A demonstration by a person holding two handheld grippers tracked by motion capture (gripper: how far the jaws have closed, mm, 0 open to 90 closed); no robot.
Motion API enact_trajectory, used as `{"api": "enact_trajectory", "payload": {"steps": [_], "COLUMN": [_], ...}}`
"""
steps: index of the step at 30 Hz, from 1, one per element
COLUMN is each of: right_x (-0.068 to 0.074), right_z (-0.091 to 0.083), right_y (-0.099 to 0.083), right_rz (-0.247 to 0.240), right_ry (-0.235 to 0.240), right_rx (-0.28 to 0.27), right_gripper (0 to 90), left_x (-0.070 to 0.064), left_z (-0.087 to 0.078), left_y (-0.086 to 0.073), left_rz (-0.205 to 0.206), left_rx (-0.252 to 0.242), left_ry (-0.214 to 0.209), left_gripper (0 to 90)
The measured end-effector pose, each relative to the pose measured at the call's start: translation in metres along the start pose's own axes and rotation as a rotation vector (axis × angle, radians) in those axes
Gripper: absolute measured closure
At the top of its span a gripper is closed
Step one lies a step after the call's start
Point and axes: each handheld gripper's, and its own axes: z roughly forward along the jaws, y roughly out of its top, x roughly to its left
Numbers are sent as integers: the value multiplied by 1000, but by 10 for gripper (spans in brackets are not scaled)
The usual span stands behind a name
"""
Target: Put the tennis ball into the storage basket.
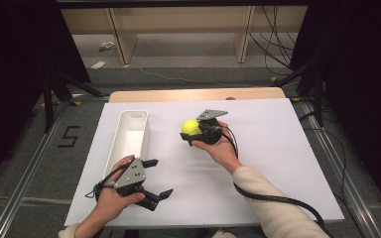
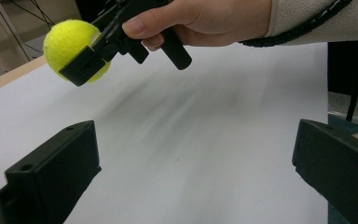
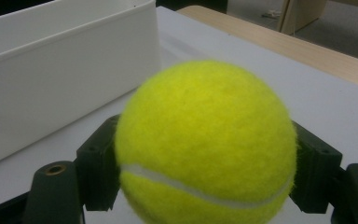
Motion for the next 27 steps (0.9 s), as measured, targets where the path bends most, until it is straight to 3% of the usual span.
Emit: {"api": "enact_trajectory", "payload": {"steps": [27], "right_x": [6], "right_z": [-5], "right_y": [9], "right_rz": [3], "right_ry": [14], "right_rx": [-35], "right_gripper": [261], "left_x": [0], "left_z": [0], "left_y": [0], "left_rz": [1], "left_rx": [0], "left_ry": [-1], "left_gripper": [0]}}
